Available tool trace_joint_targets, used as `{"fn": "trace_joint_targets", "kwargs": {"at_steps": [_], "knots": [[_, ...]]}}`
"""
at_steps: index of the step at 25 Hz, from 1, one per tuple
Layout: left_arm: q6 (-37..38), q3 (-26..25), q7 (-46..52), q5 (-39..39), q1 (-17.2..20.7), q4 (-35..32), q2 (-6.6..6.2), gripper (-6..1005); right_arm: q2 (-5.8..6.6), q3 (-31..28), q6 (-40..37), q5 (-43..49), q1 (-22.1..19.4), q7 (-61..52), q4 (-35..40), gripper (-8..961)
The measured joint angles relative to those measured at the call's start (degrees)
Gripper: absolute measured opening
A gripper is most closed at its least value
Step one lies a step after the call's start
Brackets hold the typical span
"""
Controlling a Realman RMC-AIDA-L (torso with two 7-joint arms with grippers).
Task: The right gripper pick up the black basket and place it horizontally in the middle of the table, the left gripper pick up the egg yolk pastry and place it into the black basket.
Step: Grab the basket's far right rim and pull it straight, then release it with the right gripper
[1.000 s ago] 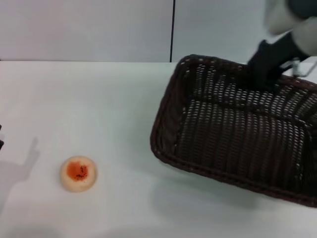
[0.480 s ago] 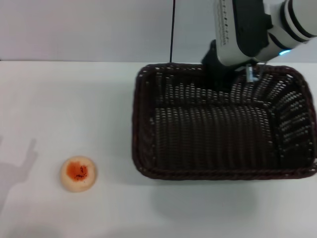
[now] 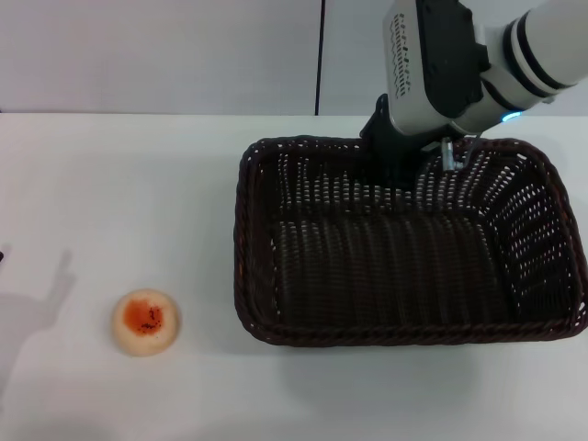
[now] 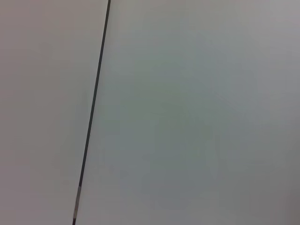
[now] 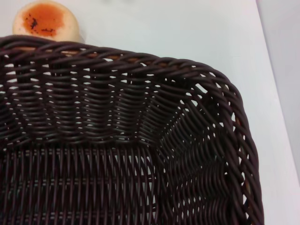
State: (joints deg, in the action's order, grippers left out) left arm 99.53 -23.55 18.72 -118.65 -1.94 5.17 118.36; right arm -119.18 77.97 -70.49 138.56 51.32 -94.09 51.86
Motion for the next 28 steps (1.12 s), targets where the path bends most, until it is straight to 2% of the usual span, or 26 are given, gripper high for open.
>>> {"fn": "trace_joint_targets", "kwargs": {"at_steps": [11, 17, 22, 27, 28], "knots": [[0.2, 0.2, 0.1, 0.0, 0.0, 0.0, 0.04, 812, -0.18, 2.3, 2.6, -1.6, -2.4, -1.6, 1.9, 152], [0.3, 0.3, 0.1, -0.1, -0.1, 0.0, 0.11, 812, -0.21, 2.4, 1.9, -1.8, -4.9, -3.1, 6.4, 345], [0.2, 0.3, 0.0, -0.3, -0.5, 0.0, 0.12, 812, -0.05, 2.5, 0.5, -4.1, -7.1, -3.4, 10.6, 562], [0.1, 0.5, 0.0, -0.4, -0.6, 0.0, 0.11, 812, 0.04, 2.3, -1.5, -4.1, -8.1, -5.0, 13.8, 702], [0.1, 0.5, 0.1, -0.4, -0.6, 0.0, 0.11, 812, 0.08, 2.2, -1.8, -4.0, -8.2, -5.3, 14.2, 702]]}}
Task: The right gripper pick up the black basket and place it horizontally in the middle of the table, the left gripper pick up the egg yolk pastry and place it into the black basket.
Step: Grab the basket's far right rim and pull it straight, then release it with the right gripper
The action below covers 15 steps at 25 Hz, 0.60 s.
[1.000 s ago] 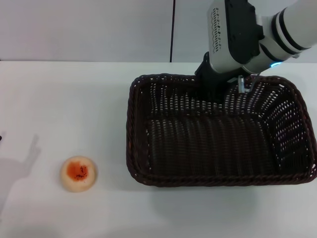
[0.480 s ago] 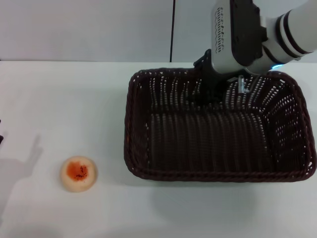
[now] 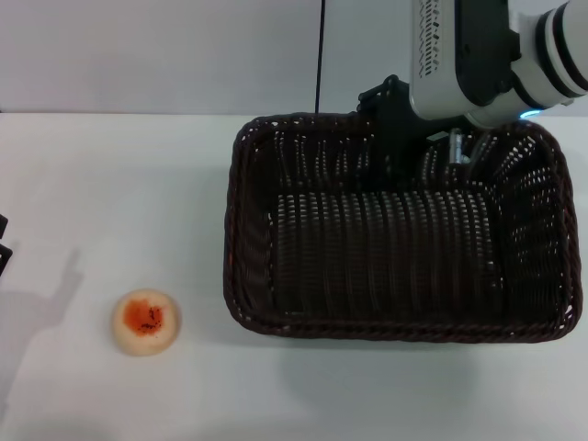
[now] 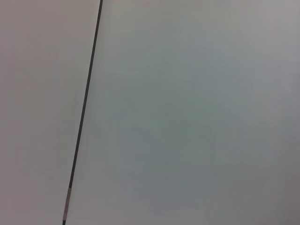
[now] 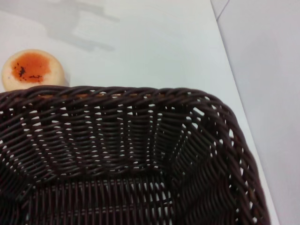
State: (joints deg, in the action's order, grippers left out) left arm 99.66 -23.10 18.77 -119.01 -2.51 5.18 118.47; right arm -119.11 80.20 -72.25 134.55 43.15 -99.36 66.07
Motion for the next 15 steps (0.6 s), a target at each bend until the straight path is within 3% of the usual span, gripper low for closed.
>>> {"fn": "trace_joint_targets", "kwargs": {"at_steps": [10, 15], "knots": [[0.0, 0.2, 0.0, 0.0, 0.2, -0.2, 0.00, 811, 0.04, 0.2, 0.1, 3.1, -0.3, -2.1, 1.6, 702], [0.0, 1.3, 0.3, 0.0, 0.4, -0.7, -0.23, 811, -0.12, -0.3, -0.6, 1.8, -4.7, -3.5, 8.4, 702]]}}
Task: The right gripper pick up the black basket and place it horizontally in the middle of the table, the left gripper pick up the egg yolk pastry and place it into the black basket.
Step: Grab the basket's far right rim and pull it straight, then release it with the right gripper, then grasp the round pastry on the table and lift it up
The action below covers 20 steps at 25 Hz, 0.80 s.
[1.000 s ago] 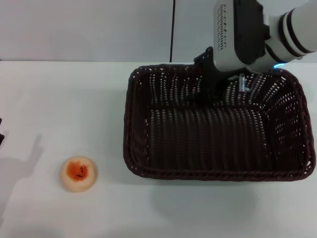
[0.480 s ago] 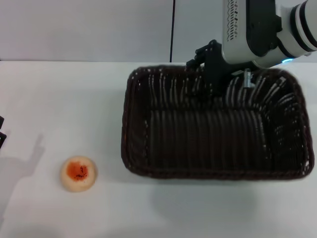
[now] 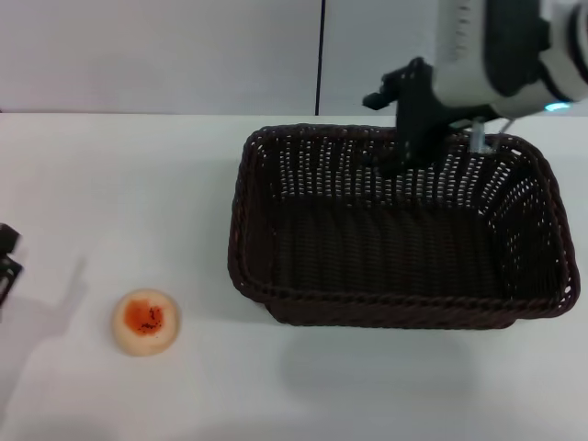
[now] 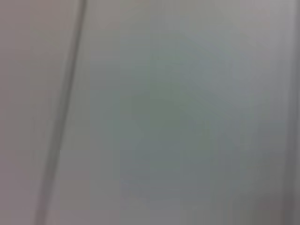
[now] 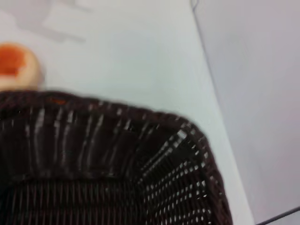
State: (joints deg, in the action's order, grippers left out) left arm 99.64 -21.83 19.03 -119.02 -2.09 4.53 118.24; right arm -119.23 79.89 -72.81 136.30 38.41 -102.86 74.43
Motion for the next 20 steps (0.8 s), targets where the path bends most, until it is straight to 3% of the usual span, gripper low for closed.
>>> {"fn": "trace_joint_targets", "kwargs": {"at_steps": [1, 9, 15, 20], "knots": [[0.9, 4.6, 1.2, -0.2, -0.6, -3.1, -0.31, 811, -0.04, -0.1, 0.0, -1.6, -1.7, 0.0, 2.1, 702], [3.3, 25.2, 18.3, -0.4, -4.7, -20.0, -0.22, 811, -0.69, -5.9, 0.4, -19.9, -16.3, 0.8, 11.9, 701], [0.5, 30.2, 21.7, -0.3, -6.7, -22.0, 0.24, 811, -0.15, -13.3, -1.4, -46.0, -25.9, 12.1, 5.4, 702], [-4.5, 33.2, 21.3, -0.3, -8.8, -20.2, 0.31, 811, -0.06, -16.4, -8.3, -64.7, -31.7, 24.9, -4.3, 702]]}}
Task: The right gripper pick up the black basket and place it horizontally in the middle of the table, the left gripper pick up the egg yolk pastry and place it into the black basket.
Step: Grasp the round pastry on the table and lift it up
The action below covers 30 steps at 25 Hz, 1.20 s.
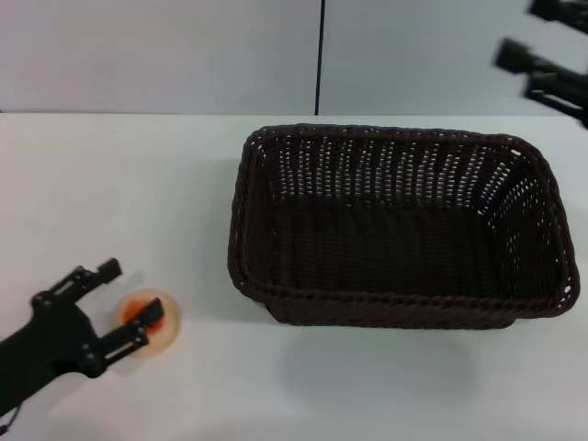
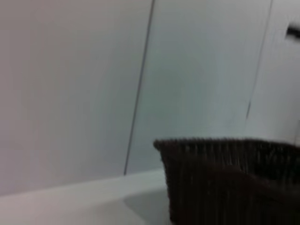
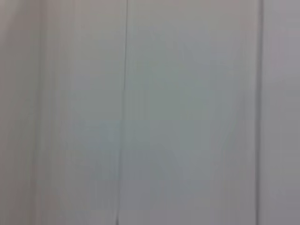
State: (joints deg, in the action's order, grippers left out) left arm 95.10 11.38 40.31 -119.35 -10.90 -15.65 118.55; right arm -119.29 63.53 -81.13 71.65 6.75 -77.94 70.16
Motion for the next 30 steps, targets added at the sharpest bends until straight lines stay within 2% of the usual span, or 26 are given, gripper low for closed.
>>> {"fn": "trace_joint_targets", "kwargs": {"at_steps": [4, 7, 11, 18, 22, 30], "knots": [[-3.5, 3.0, -1.0, 0.0, -0.8, 1.2, 0.05, 811, 0.02, -2.0, -3.9, -10.4, -2.1, 7.2, -10.0, 702], [-4.6, 3.8, -1.1, 0.0, -0.9, 1.4, -0.08, 811, 0.06, -5.6, -7.9, -17.7, -2.1, 12.2, -20.7, 702], [-5.7, 4.3, -0.7, 0.0, -0.2, 0.9, -0.22, 811, 0.21, -11.2, -12.8, -21.1, -1.2, 17.4, -31.8, 702], [-10.0, 5.7, -0.7, 0.1, -0.1, 1.1, -0.23, 811, 0.45, -15.3, -13.9, -21.0, -1.1, 19.5, -38.7, 702], [-9.6, 6.5, -0.6, 0.1, -0.3, 1.0, -0.22, 811, 0.29, -17.6, -14.9, -21.3, -1.4, 21.9, -41.6, 702], [-6.8, 5.0, -1.2, 0.6, 0.1, 0.3, -0.33, 555, 0.35, -23.0, -16.0, -21.5, -0.9, 24.0, -47.8, 702]]}}
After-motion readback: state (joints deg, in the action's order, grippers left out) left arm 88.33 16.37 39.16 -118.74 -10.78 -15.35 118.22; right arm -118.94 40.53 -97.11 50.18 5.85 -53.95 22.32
